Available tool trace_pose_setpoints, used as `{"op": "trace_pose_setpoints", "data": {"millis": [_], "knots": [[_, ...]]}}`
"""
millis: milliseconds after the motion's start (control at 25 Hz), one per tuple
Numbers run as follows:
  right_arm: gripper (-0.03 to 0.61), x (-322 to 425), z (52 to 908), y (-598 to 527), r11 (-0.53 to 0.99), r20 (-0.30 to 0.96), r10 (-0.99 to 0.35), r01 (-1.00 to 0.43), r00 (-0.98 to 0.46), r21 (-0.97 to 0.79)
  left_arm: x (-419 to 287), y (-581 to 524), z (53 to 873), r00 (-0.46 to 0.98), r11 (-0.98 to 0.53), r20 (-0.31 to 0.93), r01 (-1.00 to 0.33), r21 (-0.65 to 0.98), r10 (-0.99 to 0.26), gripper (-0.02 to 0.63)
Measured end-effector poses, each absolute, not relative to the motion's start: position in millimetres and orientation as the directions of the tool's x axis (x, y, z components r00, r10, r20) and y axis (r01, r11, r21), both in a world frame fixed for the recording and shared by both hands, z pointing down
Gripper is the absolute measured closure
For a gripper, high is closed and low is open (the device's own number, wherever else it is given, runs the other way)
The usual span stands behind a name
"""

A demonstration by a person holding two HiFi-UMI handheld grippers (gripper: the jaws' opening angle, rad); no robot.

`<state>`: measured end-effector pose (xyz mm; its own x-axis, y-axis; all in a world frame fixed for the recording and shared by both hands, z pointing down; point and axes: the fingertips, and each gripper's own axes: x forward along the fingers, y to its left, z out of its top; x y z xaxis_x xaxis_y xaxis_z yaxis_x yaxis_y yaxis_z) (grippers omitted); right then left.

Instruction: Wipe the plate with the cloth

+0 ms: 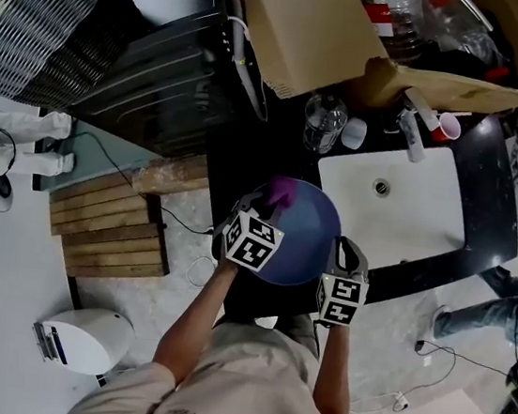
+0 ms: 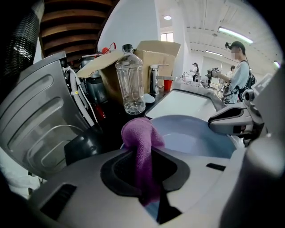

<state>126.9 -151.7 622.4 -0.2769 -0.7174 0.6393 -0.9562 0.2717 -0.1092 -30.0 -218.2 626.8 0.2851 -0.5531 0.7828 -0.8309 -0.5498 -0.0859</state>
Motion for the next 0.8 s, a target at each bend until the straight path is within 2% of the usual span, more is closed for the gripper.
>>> {"op": "trace_pose_setpoints", "data": {"millis": [800], "knots": [[0.502,115.8,621.3,-117.4,0.272,0.637,-0.715,-0.954,-0.290,-0.128,-62.8,-177.9,619.1,0.259,-0.574,0.803,-0.810,-0.122,-0.536,0.552]]}}
